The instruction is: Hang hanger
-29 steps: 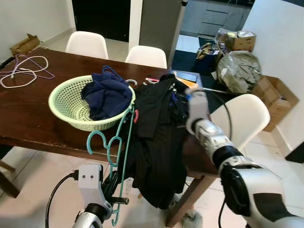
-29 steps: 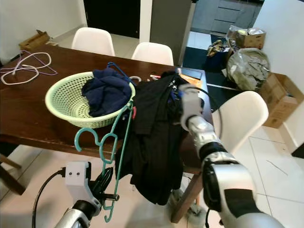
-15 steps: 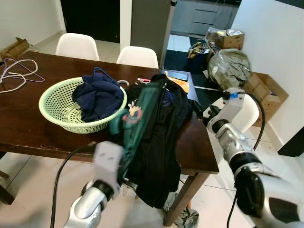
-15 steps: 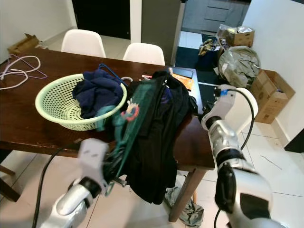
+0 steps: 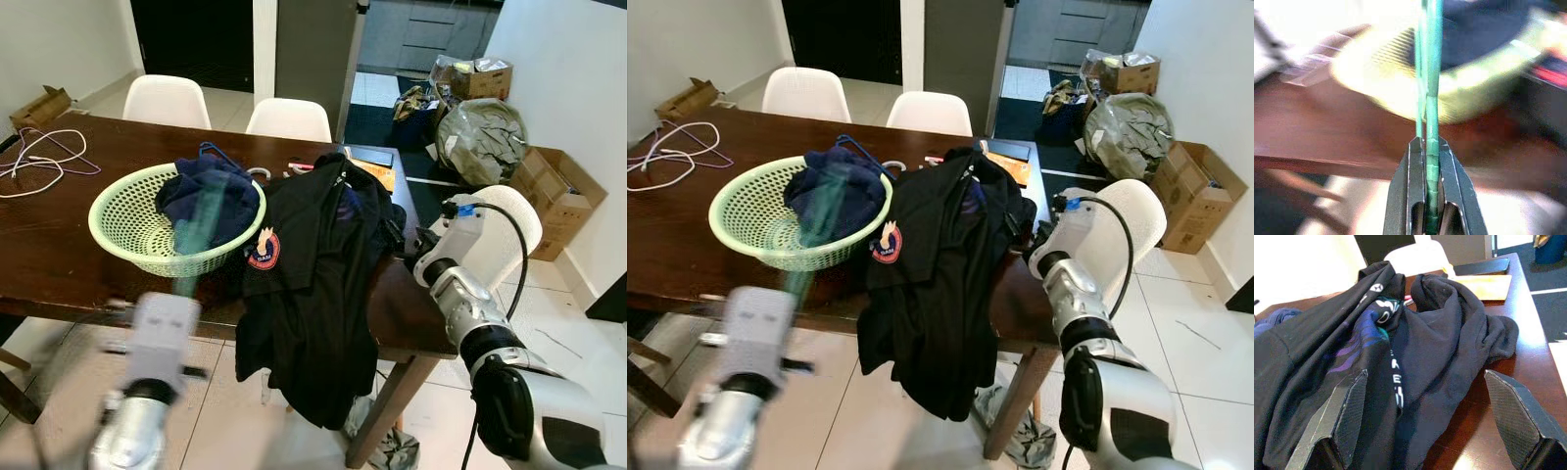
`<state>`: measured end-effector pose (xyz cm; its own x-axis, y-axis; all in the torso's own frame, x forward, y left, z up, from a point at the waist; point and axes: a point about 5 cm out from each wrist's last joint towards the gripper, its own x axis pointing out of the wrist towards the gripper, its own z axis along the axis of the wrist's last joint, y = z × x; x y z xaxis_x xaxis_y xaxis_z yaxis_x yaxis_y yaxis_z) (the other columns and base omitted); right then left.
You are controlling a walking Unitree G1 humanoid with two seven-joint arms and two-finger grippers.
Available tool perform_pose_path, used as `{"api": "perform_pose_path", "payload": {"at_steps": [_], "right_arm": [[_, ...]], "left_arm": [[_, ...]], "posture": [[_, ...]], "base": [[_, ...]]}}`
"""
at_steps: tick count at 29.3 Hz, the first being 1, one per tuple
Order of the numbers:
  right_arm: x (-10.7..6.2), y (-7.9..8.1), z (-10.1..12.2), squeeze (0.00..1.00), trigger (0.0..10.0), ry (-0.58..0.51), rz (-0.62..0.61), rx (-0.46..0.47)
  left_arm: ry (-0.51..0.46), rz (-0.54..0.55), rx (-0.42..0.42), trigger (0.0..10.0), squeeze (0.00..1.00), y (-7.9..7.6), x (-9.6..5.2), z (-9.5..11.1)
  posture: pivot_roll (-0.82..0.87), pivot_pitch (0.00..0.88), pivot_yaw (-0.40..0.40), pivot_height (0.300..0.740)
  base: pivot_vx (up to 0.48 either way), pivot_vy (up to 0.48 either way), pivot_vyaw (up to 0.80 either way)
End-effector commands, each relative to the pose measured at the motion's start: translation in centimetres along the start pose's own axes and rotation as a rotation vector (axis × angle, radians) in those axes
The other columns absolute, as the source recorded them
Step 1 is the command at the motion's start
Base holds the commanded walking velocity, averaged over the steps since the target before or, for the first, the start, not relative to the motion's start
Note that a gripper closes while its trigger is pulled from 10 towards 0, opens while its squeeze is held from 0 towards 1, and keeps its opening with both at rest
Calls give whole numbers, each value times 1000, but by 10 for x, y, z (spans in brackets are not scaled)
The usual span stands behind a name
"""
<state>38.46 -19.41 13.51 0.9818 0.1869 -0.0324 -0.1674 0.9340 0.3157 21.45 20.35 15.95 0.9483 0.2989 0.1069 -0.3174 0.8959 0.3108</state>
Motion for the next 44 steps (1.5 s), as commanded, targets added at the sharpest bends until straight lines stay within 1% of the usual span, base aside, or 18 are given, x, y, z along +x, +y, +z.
{"api": "perform_pose_path", "payload": {"at_steps": [1,3,7,10,11,13,14,17,19,23,25,29,30,31,33,36,38,44], "right_arm": [[-1,1,-4,0,10000,1,-1,-14],[-2,2,-7,0,10000,-7,4,8],[-3,5,-10,0,10000,-10,20,22],[-2,23,-21,0,10000,0,140,29],[-2,23,-21,0,10000,0,140,29],[-1,49,-30,0,10000,-12,292,3],[-1,49,-30,0,10000,-12,292,3],[1,70,-31,0,10000,-50,391,-12],[1,73,-30,0,10000,-62,404,-6],[4,79,-20,0,10000,-122,422,51],[10,86,4,0,10000,-242,455,172],[11,95,16,0,10000,-293,503,195],[11,100,19,0,10000,-308,523,194],[12,113,26,0,10000,-331,580,173],[11,128,29,0,10000,-343,638,139],[11,139,29,0,10000,-339,673,110],[10,153,23,0,10000,-312,700,26],[9,166,10,0,10000,-246,707,-53]], "left_arm": [[-75,54,36,10000,0,17,9,21],[-173,73,99,10000,0,27,19,43],[-211,88,118,10000,0,29,23,52],[-220,135,116,10000,0,37,33,55],[-220,135,116,10000,0,37,33,55],[-199,219,81,10000,0,52,42,53],[-199,219,81,10000,0,52,42,53],[-182,271,59,10000,0,65,48,52],[-179,273,60,10000,0,66,48,52],[-176,259,50,10000,0,64,49,52],[-170,229,42,10000,0,57,48,52],[-163,222,33,10000,0,54,49,50],[-160,220,30,10000,0,54,49,49],[-151,216,23,10000,0,52,49,45],[-136,209,15,10000,0,51,48,40],[-121,205,14,10000,0,50,46,35],[-90,195,10,10000,0,48,43,25],[-26,186,-28,10000,0,44,35,7]], "posture": [[244,0,-86,740],[241,0,-83,740],[226,0,-71,740],[216,0,-68,740],[216,0,-68,740],[200,0,-63,740],[200,0,-63,740],[201,0,-63,740],[201,0,-63,740],[206,0,-60,740],[206,0,-59,740],[204,0,-60,740],[204,0,-61,740],[205,0,-62,740],[206,0,-63,740],[210,0,-65,740],[214,0,-69,740],[220,0,-79,740]], "base": [[0,0,0],[0,0,0],[0,0,0],[0,0,0],[0,0,0],[0,0,0],[0,0,0],[0,0,794],[0,0,794],[0,0,788],[0,0,788],[0,0,788],[0,0,788],[0,0,781],[0,0,788],[0,0,788],[0,0,781],[0,0,130]]}}
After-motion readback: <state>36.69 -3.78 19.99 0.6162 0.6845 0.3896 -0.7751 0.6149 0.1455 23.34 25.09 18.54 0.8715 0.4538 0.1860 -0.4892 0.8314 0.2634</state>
